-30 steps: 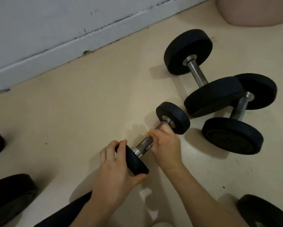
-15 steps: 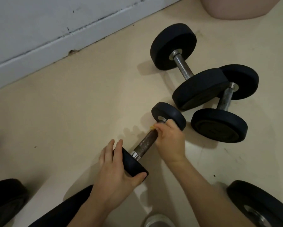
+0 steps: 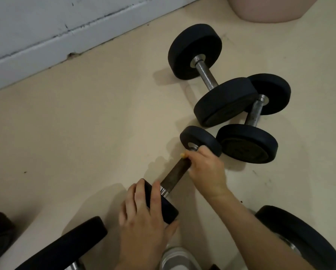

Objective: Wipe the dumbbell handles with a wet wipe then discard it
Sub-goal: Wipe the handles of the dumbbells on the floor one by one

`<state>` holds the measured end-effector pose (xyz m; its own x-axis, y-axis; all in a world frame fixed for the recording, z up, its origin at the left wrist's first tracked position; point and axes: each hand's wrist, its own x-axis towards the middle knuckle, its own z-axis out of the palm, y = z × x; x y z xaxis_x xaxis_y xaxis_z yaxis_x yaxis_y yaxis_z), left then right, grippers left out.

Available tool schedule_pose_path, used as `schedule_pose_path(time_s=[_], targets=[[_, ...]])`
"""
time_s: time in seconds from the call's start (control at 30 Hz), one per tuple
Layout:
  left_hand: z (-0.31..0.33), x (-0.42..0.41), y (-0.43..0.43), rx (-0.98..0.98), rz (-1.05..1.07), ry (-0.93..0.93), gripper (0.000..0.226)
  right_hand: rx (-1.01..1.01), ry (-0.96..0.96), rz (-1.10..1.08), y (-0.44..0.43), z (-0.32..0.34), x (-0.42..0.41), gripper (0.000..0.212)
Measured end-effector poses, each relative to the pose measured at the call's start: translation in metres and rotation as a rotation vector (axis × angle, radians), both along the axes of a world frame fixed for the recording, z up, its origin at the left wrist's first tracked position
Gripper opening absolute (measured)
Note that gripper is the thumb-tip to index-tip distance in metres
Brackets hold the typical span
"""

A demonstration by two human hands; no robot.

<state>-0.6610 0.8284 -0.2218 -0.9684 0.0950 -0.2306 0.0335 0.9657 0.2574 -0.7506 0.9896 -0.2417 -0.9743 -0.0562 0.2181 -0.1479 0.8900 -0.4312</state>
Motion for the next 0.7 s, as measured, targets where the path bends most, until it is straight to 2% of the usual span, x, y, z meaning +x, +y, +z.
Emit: schedule_pose_path(time_s=[0.07, 0.2, 0.27, 0.33, 0.37, 0.47, 0.5, 0.6, 0.63, 0.7], targets=[[0.000, 0.003, -0.001, 0.003, -0.022, 0.014, 0.093, -0.030, -0.020, -0.166, -0.002, -0.001, 0.000, 0.013], [0.002, 0.003, -0.010, 0.009, -0.027, 0.039, 0.077, -0.006, -0.107, 0.146, -0.028, -0.001, 0.031, 0.015], [0.003, 0.001, -0.012, 0.003, -0.041, 0.035, 0.077, 0.019, -0.075, -0.006, -0.010, -0.001, 0.009, 0.015], [0.001, 0.004, -0.009, -0.004, -0.050, 0.038, 0.082, 0.000, -0.019, -0.178, -0.006, 0.000, 0.001, 0.011], [0.001, 0.006, -0.006, 0.013, -0.043, 0.034, 0.087, -0.023, -0.048, -0.148, -0.013, 0.001, 0.010, 0.011], [0.002, 0.010, 0.002, 0.074, -0.029, 0.058, 0.104, -0.026, -0.145, 0.159, -0.029, 0.004, 0.043, 0.012], [0.002, 0.009, 0.003, 0.072, -0.041, 0.058, 0.108, -0.006, -0.164, 0.185, -0.021, 0.005, 0.037, 0.014], [0.004, 0.009, 0.008, 0.026, -0.084, 0.009, 0.113, 0.013, -0.082, -0.031, 0.008, 0.003, 0.002, 0.016], [0.004, 0.010, 0.009, 0.025, -0.089, -0.002, 0.114, -0.006, -0.111, -0.051, 0.006, 0.004, 0.004, 0.014], [0.005, 0.011, 0.010, 0.034, -0.094, -0.021, 0.115, -0.031, -0.209, 0.104, -0.013, 0.007, 0.027, 0.011]])
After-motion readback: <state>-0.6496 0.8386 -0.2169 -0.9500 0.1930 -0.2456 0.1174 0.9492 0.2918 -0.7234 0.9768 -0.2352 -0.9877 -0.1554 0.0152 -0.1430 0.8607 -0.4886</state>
